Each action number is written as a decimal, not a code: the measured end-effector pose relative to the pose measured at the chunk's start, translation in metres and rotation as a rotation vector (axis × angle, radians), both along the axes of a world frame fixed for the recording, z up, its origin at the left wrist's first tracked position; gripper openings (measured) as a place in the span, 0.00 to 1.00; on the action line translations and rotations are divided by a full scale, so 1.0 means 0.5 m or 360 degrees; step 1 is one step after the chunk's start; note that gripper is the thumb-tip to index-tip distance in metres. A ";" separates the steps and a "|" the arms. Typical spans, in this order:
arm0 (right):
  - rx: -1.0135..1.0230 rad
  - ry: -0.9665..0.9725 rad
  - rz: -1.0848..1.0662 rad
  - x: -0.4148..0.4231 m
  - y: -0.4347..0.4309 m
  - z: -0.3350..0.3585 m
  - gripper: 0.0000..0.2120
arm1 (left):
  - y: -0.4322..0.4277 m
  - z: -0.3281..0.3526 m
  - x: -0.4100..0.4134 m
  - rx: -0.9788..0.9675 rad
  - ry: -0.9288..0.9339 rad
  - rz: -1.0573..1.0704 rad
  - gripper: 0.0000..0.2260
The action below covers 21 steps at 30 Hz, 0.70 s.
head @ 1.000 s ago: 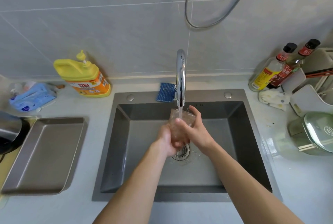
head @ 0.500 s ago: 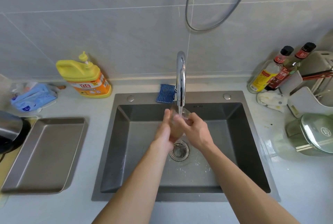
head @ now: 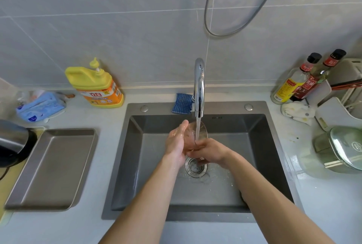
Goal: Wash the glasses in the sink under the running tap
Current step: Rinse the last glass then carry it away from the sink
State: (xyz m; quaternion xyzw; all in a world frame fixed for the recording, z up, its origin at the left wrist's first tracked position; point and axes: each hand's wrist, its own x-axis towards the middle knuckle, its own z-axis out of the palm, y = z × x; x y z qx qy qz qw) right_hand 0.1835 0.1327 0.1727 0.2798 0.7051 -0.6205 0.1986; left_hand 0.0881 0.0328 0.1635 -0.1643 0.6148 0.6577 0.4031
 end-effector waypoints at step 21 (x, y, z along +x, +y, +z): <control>0.1279 0.0478 0.0115 0.034 0.055 0.015 0.49 | 0.037 0.010 0.026 0.0143 -0.0127 -0.0629 0.11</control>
